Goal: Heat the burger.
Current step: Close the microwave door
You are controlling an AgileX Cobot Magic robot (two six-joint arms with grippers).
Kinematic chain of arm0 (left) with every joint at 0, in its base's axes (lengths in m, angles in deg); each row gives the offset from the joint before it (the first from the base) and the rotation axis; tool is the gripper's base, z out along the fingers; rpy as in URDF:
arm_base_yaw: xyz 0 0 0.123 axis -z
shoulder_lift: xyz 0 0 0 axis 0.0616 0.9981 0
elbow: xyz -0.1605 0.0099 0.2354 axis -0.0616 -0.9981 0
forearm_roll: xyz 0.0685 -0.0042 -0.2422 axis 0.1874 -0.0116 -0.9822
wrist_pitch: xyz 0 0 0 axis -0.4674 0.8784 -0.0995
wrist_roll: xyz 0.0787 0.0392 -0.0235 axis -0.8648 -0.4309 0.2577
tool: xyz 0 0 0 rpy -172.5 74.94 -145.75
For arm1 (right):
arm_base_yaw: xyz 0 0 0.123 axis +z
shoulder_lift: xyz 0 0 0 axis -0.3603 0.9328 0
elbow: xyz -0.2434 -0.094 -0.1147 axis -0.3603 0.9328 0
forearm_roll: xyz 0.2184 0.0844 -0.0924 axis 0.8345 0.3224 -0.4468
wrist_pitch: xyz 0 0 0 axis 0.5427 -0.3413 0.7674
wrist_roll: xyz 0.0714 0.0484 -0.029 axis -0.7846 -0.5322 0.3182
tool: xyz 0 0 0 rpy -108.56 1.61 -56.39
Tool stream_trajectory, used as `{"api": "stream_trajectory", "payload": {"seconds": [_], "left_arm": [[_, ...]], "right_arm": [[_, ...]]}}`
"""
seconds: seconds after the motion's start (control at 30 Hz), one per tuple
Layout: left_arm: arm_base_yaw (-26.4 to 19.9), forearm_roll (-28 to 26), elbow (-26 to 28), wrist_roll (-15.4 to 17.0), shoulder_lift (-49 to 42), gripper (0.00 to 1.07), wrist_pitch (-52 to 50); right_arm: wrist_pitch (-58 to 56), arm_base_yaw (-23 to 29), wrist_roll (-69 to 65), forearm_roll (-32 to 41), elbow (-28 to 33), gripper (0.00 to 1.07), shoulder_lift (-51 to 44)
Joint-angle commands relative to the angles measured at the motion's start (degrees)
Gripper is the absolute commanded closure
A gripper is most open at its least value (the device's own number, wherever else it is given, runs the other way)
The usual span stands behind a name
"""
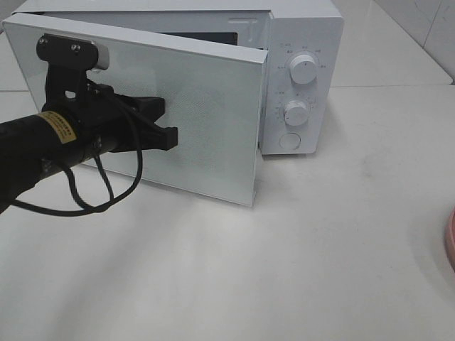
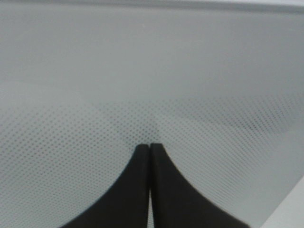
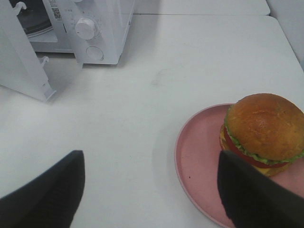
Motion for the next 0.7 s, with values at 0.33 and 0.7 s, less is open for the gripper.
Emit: {"api": "stream_trajectory", "payload": {"seconds": [0.33, 0.7], "left_arm": [[2.3, -1.9, 10.2, -0.4, 5.8, 1.07, 5.0], [2.3, -4.5, 16.9, -0.4, 9.9, 1.07, 7.3]], "right_arm": [[0.7, -0.2, 0.0, -0.1, 0.2, 0.32, -1.5], [0.7, -0.2, 0.0, -0.1, 0.2, 0.32, -1.5]]}}
